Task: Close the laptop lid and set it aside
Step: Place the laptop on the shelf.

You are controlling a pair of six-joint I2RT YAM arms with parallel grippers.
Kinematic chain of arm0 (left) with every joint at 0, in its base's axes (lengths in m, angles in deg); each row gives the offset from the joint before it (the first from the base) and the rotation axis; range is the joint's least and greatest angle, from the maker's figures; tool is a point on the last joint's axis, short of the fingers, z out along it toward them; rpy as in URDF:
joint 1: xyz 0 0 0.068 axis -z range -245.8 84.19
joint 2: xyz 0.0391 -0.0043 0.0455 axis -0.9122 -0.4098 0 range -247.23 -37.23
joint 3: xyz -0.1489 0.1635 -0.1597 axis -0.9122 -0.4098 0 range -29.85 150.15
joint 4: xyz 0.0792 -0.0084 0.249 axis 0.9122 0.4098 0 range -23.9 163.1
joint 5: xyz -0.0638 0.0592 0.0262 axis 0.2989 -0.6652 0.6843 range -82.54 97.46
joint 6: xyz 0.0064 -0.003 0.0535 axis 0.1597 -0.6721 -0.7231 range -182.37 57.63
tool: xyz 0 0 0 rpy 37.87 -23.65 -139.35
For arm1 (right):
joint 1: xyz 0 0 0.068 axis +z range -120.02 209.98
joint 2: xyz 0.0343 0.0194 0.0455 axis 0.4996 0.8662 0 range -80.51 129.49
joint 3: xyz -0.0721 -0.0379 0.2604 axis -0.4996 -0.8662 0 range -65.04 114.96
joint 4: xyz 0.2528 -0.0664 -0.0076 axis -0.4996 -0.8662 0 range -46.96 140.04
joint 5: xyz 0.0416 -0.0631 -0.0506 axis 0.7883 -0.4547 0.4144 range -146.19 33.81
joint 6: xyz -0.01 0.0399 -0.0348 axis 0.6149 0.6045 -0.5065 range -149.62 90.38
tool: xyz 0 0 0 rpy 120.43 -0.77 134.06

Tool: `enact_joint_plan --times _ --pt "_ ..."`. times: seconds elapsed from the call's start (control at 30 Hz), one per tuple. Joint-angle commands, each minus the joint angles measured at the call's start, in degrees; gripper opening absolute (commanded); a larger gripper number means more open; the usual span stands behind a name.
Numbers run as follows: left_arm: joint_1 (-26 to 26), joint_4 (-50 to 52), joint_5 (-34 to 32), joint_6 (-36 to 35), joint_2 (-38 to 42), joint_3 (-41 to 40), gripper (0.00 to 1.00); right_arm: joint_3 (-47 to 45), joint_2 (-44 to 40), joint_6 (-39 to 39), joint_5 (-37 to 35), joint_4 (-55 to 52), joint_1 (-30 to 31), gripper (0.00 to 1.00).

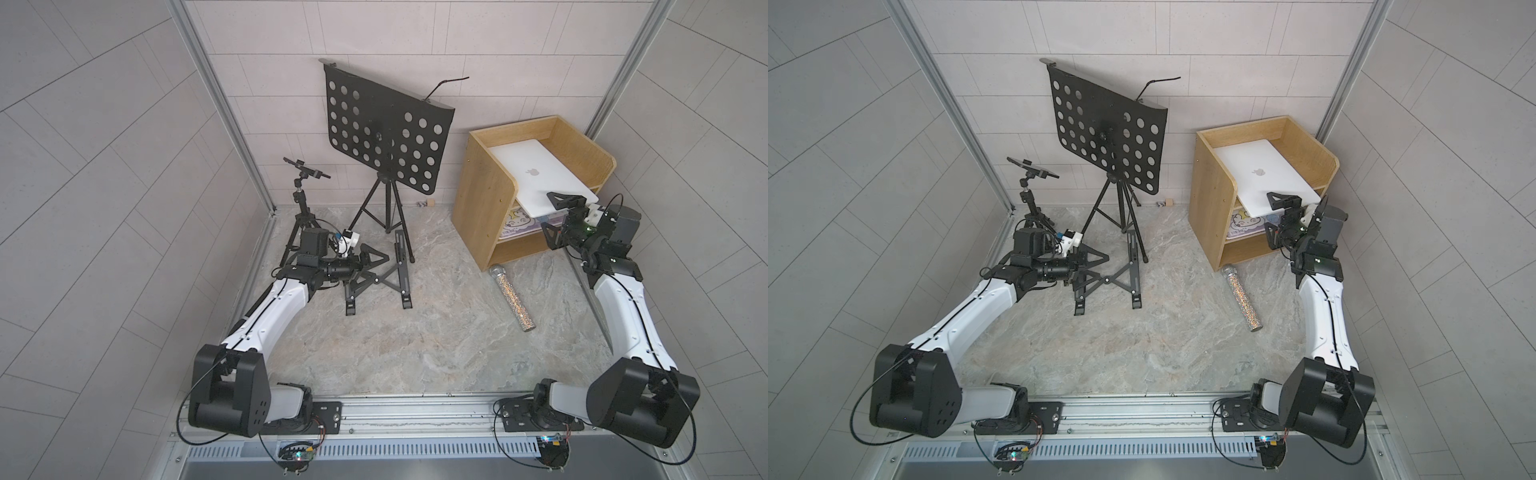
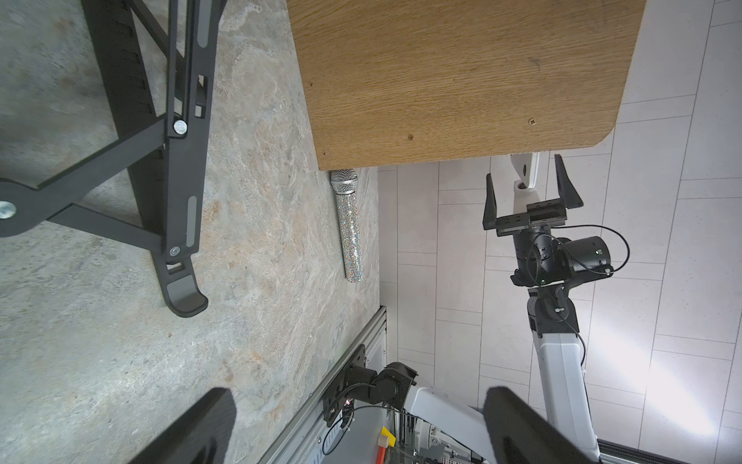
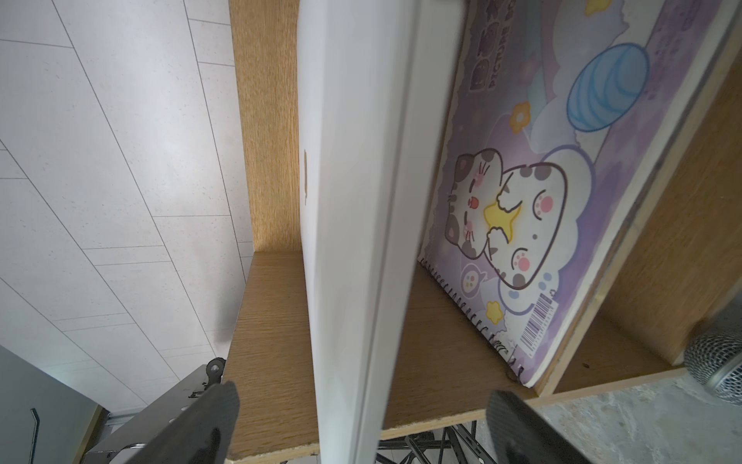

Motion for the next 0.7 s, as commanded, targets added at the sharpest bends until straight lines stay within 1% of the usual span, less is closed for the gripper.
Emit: enact_joint_plan --times 0.0,0.27,0.67 --pt "0.4 2.1 0.2 -1.9 1.8 0.7 1.00 -1.1 -2.1 -1.9 0.3 -1.6 -0.4 1.00" --pt "2.7 10.5 -2.8 -7.6 2.3 4.9 1.00 -3.9 -8.8 -4.6 0.6 -5.6 -1.8 1.00" --pt "6.6 17.5 -6.1 -12.1 2.6 9.6 1.00 -4.8 -22.5 -8.7 -2.3 -19.4 -1.8 1.00"
